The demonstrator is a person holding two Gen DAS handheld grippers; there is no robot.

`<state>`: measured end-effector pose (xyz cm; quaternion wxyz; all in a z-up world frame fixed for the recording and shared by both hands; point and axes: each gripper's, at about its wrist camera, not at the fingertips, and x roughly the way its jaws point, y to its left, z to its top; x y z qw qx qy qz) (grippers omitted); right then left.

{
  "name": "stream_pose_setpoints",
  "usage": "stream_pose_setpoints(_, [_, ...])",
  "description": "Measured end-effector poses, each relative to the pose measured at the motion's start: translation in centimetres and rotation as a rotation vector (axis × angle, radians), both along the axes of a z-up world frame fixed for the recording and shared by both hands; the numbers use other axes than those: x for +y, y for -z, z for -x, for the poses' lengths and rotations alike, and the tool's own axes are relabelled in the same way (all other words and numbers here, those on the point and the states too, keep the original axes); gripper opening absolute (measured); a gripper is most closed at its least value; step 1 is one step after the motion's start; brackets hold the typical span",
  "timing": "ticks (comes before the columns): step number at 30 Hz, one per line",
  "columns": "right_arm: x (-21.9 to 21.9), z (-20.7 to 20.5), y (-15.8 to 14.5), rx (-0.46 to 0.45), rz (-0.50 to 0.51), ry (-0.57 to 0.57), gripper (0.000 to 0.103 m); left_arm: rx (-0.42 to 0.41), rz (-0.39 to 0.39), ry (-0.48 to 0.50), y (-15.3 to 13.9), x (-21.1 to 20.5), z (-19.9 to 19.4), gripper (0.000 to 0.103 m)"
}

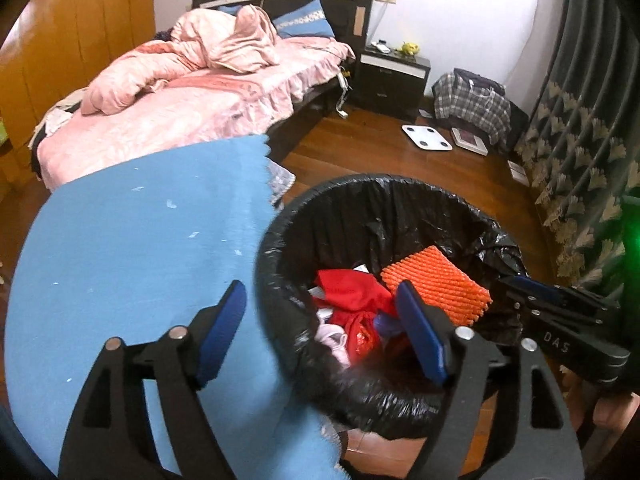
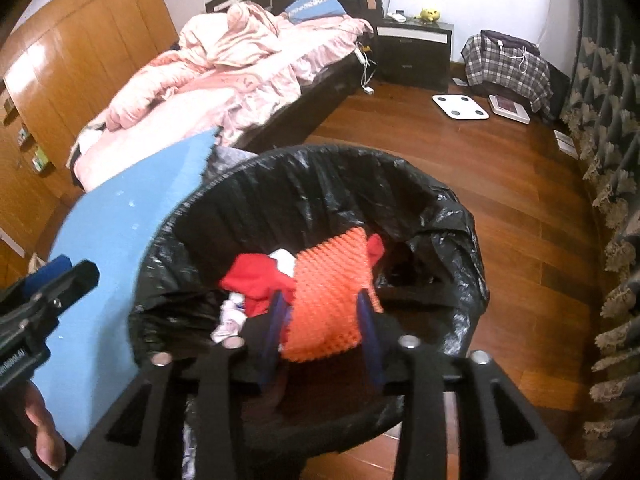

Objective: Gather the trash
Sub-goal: 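Open the left tool to drop the white sock into the bin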

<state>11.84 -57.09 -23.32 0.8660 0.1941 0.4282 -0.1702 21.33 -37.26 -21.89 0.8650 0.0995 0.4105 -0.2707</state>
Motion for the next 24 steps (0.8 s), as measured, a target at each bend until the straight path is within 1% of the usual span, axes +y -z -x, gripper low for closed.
stream_pose_setpoints(2, [0.9,0.4,-0.9,-0.013,-0.004,0.005,0.053,-0.019,-0.023,-0.009,-1.0,0.9,0.6,0.081])
stream_pose_setpoints(3, [1.5,0.6,-1.5,-0.020,-0.007,0.003,0.056,-0.027,-0.029,-0.009,-1.4,1.2,0.9,0.082])
stream_pose_setpoints(5, [2.6,1.0,-2.6,-0.032,0.005,0.004,0.064,-0.052,-0.039,-0.019,-2.5,2.3,1.6,0.087])
stream_pose_setpoints(6, [3.2,1.2,-3.2,-0.039,0.010,0.002,0.066,-0.059,-0.041,-0.028,-3.0,2.8,1.9,0.088])
stream_pose_setpoints(8, [4.6,1.8,-4.6,-0.061,0.007,0.007,0.076,-0.070,-0.038,-0.037,-4.3,4.2,2.6,0.088])
stream_pose_setpoints(10, [5.7,2.6,-5.9,-0.085,0.007,0.022,0.083,-0.092,-0.031,-0.052,-5.7,5.8,3.3,0.090])
stream_pose_setpoints(13, [7.2,3.3,-7.9,-0.128,0.010,0.026,0.090,-0.123,-0.013,-0.073,-7.7,8.1,4.3,0.090])
stream_pose_setpoints(17, [10.1,4.3,-10.8,-0.182,0.027,0.009,0.092,-0.153,0.001,-0.104,-10.0,10.9,5.5,0.091])
stream_pose_setpoints(24, [14.8,6.0,-14.4,-0.236,0.068,-0.032,0.094,-0.182,0.038,-0.147,-13.3,15.8,8.0,0.091])
